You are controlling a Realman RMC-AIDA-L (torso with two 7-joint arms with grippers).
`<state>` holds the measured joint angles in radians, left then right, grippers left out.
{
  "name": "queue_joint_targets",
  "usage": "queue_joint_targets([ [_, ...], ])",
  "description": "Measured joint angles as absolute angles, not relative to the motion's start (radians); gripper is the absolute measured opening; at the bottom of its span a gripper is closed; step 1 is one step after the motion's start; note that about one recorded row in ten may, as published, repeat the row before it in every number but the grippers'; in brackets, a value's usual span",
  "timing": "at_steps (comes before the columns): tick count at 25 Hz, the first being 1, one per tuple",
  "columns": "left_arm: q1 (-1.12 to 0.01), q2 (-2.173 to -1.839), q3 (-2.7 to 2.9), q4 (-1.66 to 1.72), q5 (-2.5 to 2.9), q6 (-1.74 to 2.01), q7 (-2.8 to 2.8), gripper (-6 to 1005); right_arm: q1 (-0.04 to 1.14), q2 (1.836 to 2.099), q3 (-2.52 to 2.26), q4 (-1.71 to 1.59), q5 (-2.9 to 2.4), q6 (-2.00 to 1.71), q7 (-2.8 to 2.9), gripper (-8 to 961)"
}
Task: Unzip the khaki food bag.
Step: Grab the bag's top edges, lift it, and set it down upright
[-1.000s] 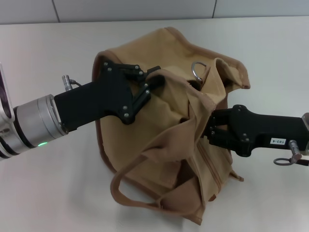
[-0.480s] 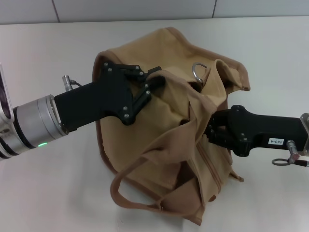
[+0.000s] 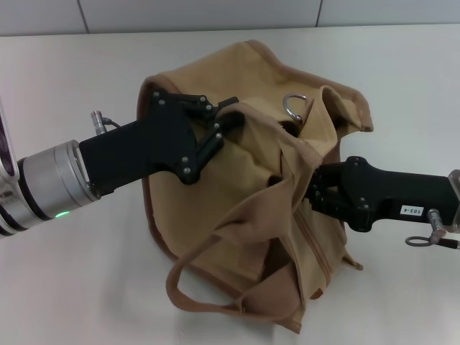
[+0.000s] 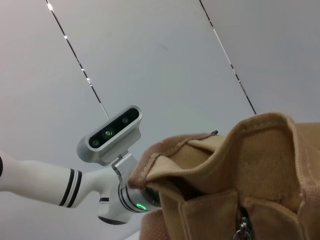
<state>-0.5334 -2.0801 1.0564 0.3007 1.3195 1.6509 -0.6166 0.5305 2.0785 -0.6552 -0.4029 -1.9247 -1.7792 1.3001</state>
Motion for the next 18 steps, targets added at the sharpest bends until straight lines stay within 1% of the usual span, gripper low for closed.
queue_joint_targets([
  [7, -0.528, -2.079, 1.056, 0.301, 1.292, 1.651, -0.617, 119, 0.521, 2.076, -0.655, -0.408, -1.928, -1.774, 1.3, 108],
  [18, -0.524, -2.078, 1.052, 0.3, 1.237, 1.63, -0.617, 122, 0.504, 2.062, -0.655, -0.411, -1.931, -1.766, 1.304, 106],
])
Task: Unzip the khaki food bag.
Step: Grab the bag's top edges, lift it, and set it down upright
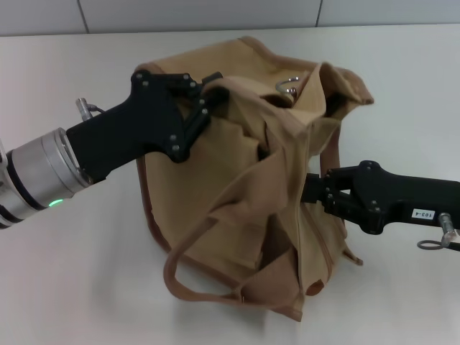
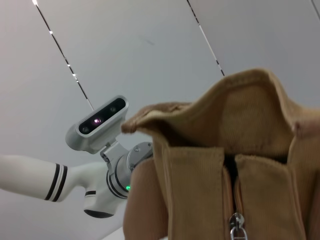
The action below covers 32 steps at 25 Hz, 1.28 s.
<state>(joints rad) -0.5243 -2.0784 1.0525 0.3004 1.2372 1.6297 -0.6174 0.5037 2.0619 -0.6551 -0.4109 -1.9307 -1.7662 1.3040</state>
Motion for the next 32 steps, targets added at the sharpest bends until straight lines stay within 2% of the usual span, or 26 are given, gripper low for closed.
queue_joint_targets([
  [20, -0.514, -2.079, 1.042, 0.248, 1.066, 1.538, -0.628, 126, 0.455, 2.032, -0.661, -0.411, -1.933, -1.766, 1.307, 104],
  [32, -0.493, -2.079, 1.04, 0.219, 0.963, 1.518, -0.63, 129, 0.433, 2.025, -0.658, -0.409, -1.985, -1.748, 1.307, 79],
])
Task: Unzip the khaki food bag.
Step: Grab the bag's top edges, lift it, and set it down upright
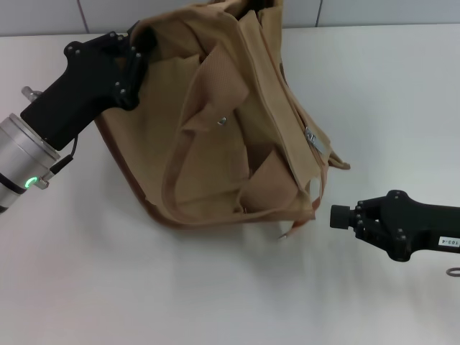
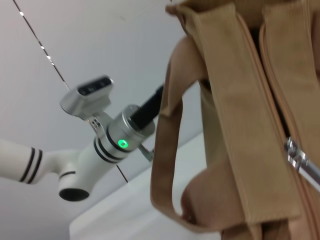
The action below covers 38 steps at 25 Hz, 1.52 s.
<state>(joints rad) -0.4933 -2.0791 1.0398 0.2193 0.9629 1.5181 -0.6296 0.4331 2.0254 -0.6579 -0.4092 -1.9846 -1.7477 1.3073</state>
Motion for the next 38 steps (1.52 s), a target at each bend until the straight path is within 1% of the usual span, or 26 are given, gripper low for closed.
queue_joint_targets([
  [6, -0.491, -2.079, 1.041, 0.213, 0.957, 1.518, -0.63, 130, 0.421, 2.026, -0.642, -0.404, -1.985, -1.728, 1.308, 30],
  [10, -0.491, -2.078, 1.047, 0.21, 0.956, 1.518, -0.63, 131, 0.399, 2.035, -0.496, -0.409, -1.977, -1.731, 1.307, -2],
  [14, -0.491, -2.078, 1.049, 0.209, 0.956, 1.519, -0.631, 132, 0.399, 2.037, -0.467, -0.411, -1.977, -1.733, 1.297, 28],
  [17, -0.493, -2.079, 1.051, 0.205, 0.959, 1.519, -0.63, 133, 0.412, 2.049, -0.466, -0.412, -1.976, -1.725, 1.258, 51],
  [18, -0.498, -2.079, 1.052, 0.198, 0.96, 1.52, -0.63, 133, 0.42, 2.061, -0.458, -0.417, -1.976, -1.718, 1.209, 88],
  [19, -0.498, -2.079, 1.052, 0.198, 0.96, 1.52, -0.63, 134, 0.42, 2.061, -0.458, -0.417, -1.976, -1.718, 1.209, 124],
  [20, -0.5, -2.079, 1.052, 0.195, 0.961, 1.52, -0.63, 134, 0.427, 2.072, -0.448, -0.429, -1.975, -1.71, 1.17, 161],
  [23, -0.504, -2.08, 1.062, 0.193, 0.964, 1.519, -0.63, 135, 0.444, 2.077, -0.445, -0.437, -1.975, -1.702, 1.14, 271],
  [28, -0.507, -2.08, 1.066, 0.183, 0.965, 1.519, -0.63, 136, 0.471, 2.078, -0.449, -0.437, -1.974, -1.676, 1.093, 378],
  [38, -0.508, -2.08, 1.066, 0.181, 0.966, 1.519, -0.63, 138, 0.512, 2.08, -0.512, -0.416, -1.981, -1.567, 1.067, 318],
])
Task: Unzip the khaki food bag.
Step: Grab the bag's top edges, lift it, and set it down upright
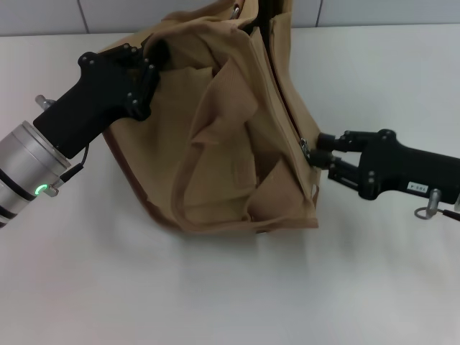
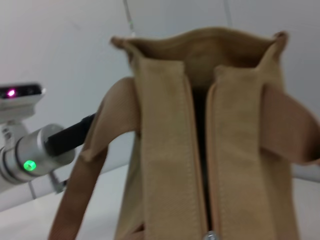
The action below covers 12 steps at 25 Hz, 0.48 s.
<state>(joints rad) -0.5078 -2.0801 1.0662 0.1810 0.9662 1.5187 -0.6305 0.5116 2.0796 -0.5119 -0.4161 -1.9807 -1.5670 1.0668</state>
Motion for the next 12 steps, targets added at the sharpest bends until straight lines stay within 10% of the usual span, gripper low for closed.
queue_joint_targets([
  [12, -0.51, -2.08, 1.066, 0.181, 0.966, 1.514, -0.63, 141, 0.513, 2.08, -0.549, -0.402, -1.981, -1.597, 1.045, 317],
])
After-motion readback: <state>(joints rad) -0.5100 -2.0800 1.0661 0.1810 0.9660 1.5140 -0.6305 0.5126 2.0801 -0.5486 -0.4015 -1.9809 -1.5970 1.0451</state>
